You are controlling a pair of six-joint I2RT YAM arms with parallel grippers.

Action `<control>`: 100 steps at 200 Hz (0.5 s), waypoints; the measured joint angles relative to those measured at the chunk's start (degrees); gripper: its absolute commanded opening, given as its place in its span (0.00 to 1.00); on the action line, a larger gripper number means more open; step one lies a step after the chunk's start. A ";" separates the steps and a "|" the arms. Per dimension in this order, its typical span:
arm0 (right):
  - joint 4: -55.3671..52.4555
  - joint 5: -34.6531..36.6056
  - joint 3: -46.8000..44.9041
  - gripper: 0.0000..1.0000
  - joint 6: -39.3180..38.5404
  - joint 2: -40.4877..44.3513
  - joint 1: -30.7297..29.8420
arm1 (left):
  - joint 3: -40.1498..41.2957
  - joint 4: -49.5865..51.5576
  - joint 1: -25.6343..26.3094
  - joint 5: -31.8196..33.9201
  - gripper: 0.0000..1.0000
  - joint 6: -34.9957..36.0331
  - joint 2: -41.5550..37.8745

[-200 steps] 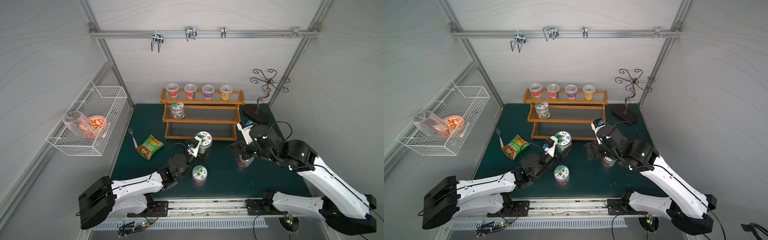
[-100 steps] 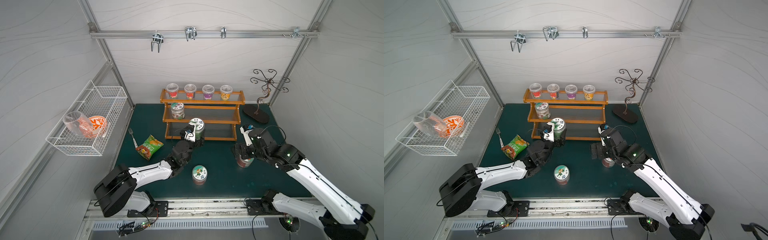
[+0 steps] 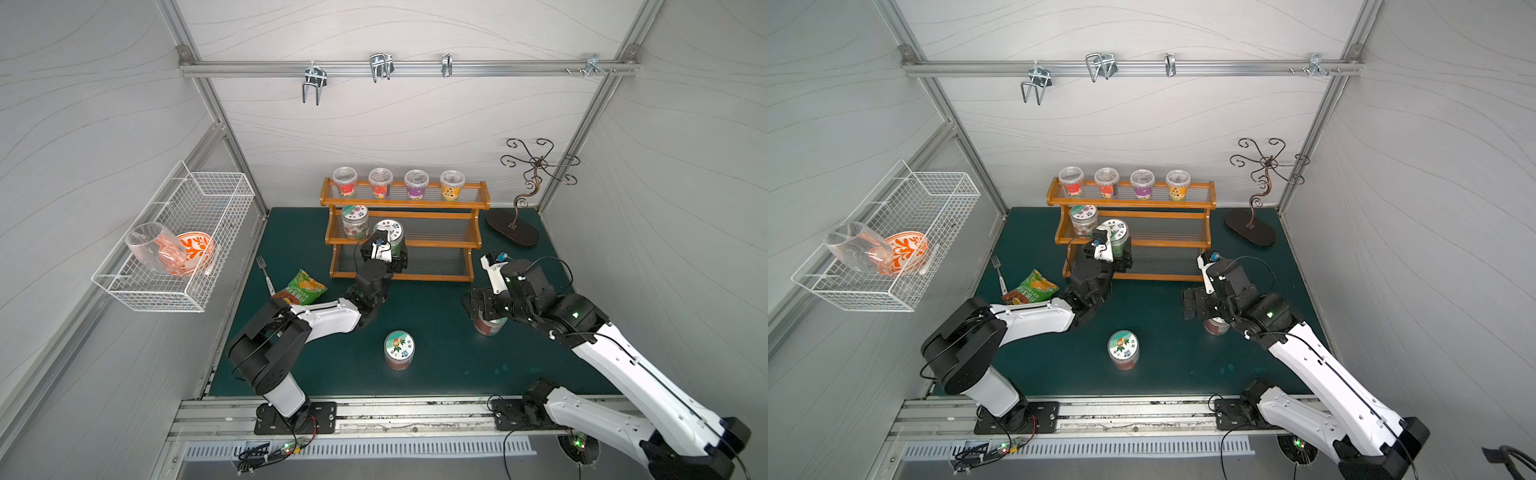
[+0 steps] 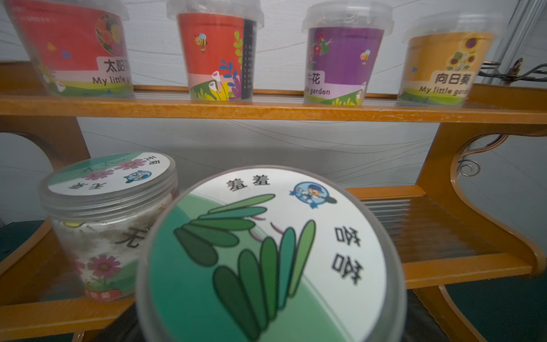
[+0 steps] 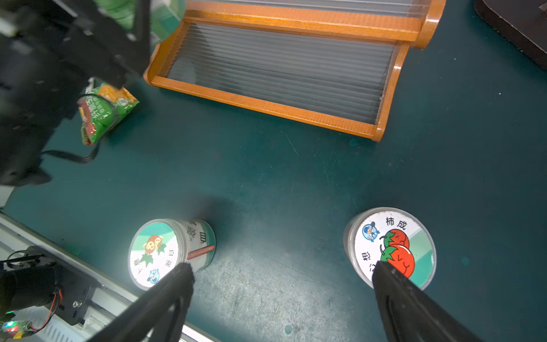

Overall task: Place the seed container on the shelf
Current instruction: Place the seed jar on the shelf.

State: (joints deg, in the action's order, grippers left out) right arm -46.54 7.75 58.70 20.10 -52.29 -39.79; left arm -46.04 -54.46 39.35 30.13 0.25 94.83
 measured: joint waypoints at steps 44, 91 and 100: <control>1.49 -2.19 -0.61 0.99 -0.50 0.07 0.13 | -4.09 -0.02 -1.97 0.35 0.50 -0.92 5.07; 2.54 -3.96 -1.03 0.99 -0.63 -0.22 0.28 | -8.66 0.50 -3.56 0.39 0.50 -1.70 9.18; 2.67 -4.17 -1.03 0.99 -0.63 -0.26 0.35 | -9.40 0.59 -3.87 0.44 0.50 -2.01 9.86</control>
State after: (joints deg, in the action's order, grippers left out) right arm -43.88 3.57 57.67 19.46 -52.56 -39.44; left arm -55.44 -53.87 35.48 30.57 -1.76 104.68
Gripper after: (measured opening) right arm 0.989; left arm 0.845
